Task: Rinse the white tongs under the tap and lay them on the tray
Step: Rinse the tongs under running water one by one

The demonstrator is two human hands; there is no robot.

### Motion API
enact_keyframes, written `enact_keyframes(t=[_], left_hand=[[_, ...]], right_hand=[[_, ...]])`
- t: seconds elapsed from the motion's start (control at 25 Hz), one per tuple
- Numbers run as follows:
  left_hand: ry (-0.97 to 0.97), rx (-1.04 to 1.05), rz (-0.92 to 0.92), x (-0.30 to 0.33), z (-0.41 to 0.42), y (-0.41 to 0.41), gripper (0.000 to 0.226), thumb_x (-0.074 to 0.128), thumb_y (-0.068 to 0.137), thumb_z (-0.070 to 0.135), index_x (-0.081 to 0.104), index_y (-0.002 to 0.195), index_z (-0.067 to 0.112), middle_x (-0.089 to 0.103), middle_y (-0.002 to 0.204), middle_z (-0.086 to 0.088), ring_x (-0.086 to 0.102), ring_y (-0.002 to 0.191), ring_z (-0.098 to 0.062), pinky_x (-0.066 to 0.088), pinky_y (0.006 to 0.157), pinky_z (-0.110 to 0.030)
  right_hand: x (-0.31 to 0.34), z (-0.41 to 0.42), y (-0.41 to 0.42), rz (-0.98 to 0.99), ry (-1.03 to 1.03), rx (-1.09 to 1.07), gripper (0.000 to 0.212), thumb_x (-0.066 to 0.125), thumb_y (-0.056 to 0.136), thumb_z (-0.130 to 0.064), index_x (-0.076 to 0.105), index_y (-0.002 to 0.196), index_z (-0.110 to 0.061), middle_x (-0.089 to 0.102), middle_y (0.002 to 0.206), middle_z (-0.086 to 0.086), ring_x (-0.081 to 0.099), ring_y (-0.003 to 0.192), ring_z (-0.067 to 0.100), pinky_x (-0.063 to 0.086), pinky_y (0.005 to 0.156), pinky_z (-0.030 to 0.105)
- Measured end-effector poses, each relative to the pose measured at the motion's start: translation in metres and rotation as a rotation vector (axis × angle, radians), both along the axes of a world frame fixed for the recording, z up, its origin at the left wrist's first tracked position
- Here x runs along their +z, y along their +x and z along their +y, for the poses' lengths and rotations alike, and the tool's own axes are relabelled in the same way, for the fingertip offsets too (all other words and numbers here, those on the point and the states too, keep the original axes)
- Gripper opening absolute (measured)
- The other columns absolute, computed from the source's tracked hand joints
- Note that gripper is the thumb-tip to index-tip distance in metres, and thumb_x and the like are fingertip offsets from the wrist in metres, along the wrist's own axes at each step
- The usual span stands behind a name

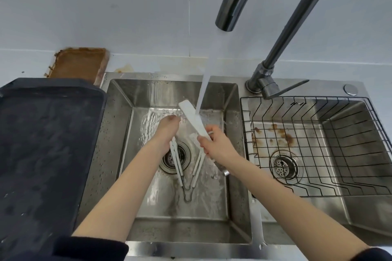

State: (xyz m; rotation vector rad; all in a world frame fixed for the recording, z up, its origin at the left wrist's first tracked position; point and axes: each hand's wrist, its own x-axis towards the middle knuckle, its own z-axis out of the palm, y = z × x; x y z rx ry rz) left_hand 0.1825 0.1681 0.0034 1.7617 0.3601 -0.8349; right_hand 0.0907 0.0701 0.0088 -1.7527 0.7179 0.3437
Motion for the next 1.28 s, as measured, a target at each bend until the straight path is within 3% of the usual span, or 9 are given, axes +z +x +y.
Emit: enact_keyframes(t=[0.16, 0.32, 0.44, 0.64, 0.72, 0.84, 0.96, 1.08, 1.28], left_hand=[[-0.260, 0.029, 0.084, 0.008, -0.009, 0.002, 0.029, 0.046, 0.096, 0.020, 0.050, 0.122, 0.007, 0.061, 0.109, -0.009, 0.059, 0.099, -0.021, 0.052, 0.080, -0.030], [-0.334, 0.055, 0.127, 0.006, -0.010, -0.003, 0.004, 0.051, 0.093, 0.011, 0.054, 0.094, 0.011, 0.062, 0.086, -0.004, 0.060, 0.078, -0.017, 0.053, 0.072, -0.030], [-0.389, 0.041, 0.190, 0.004, -0.003, -0.005, 0.012, 0.048, 0.094, 0.009, 0.054, 0.104, 0.010, 0.061, 0.086, -0.004, 0.059, 0.078, -0.017, 0.053, 0.070, -0.030], [-0.538, 0.097, 0.258, 0.003, 0.011, -0.002, 0.012, 0.045, 0.095, 0.013, 0.057, 0.095, 0.016, 0.059, 0.081, -0.003, 0.057, 0.075, -0.017, 0.059, 0.058, -0.025], [-0.575, 0.098, 0.265, 0.001, 0.017, -0.003, 0.016, 0.043, 0.096, 0.013, 0.058, 0.089, 0.017, 0.063, 0.073, -0.002, 0.058, 0.073, -0.016, 0.058, 0.055, -0.023], [-0.599, 0.140, 0.302, -0.004, 0.024, -0.008, 0.017, 0.043, 0.096, 0.014, 0.057, 0.086, 0.016, 0.067, 0.064, 0.000, 0.060, 0.068, -0.014, 0.057, 0.053, -0.022], [-0.496, 0.179, 0.298, -0.013, 0.028, -0.008, 0.018, 0.040, 0.097, 0.016, 0.056, 0.090, 0.012, 0.061, 0.078, -0.003, 0.055, 0.071, -0.014, 0.055, 0.055, -0.026], [-0.315, 0.148, 0.287, -0.024, 0.029, -0.011, 0.023, 0.034, 0.099, 0.016, 0.053, 0.106, 0.004, 0.060, 0.085, -0.004, 0.056, 0.073, -0.014, 0.049, 0.066, -0.028], [-0.283, 0.195, 0.333, -0.028, 0.028, -0.019, 0.028, 0.030, 0.097, 0.015, 0.054, 0.088, 0.002, 0.056, 0.087, -0.008, 0.057, 0.076, -0.016, 0.049, 0.074, -0.035]], right_hand=[[0.000, 0.003, -0.003, -0.031, -0.077, 0.023, 0.031, 0.045, 0.094, -0.021, 0.042, 0.123, -0.008, 0.052, 0.073, -0.005, 0.051, 0.059, 0.011, 0.048, 0.070, 0.034], [0.003, 0.004, -0.010, -0.037, -0.041, 0.054, 0.031, 0.047, 0.094, -0.019, 0.043, 0.122, -0.006, 0.057, 0.085, 0.000, 0.057, 0.060, 0.011, 0.052, 0.065, 0.027], [0.002, 0.001, -0.014, -0.035, -0.046, 0.038, 0.035, 0.042, 0.097, -0.024, 0.048, 0.126, -0.006, 0.060, 0.105, 0.005, 0.058, 0.089, 0.016, 0.046, 0.080, 0.028], [-0.017, -0.007, -0.019, 0.148, 0.036, -0.101, 0.049, 0.035, 0.097, -0.036, 0.032, 0.142, -0.016, 0.032, 0.148, 0.014, 0.041, 0.131, 0.029, 0.034, 0.110, 0.037], [-0.021, -0.004, -0.019, 0.154, 0.235, -0.182, 0.049, 0.038, 0.097, -0.033, 0.028, 0.142, -0.015, 0.042, 0.143, 0.015, 0.054, 0.116, 0.027, 0.047, 0.098, 0.042], [-0.018, 0.000, -0.017, 0.154, 0.318, -0.258, 0.037, 0.036, 0.099, -0.013, 0.035, 0.135, -0.002, 0.057, 0.112, 0.015, 0.060, 0.073, 0.014, 0.049, 0.066, 0.025], [-0.025, 0.001, -0.018, 0.179, 0.303, -0.278, 0.035, 0.038, 0.097, -0.009, 0.042, 0.130, 0.002, 0.057, 0.091, 0.007, 0.059, 0.072, 0.017, 0.053, 0.070, 0.031], [-0.030, 0.004, -0.022, 0.221, 0.218, -0.235, 0.037, 0.044, 0.095, -0.015, 0.044, 0.129, -0.001, 0.063, 0.101, 0.011, 0.057, 0.080, 0.015, 0.049, 0.072, 0.026], [-0.042, 0.004, -0.026, 0.243, 0.162, -0.265, 0.042, 0.049, 0.093, -0.014, 0.039, 0.133, -0.007, 0.063, 0.103, 0.010, 0.050, 0.062, 0.009, 0.046, 0.064, 0.024]])
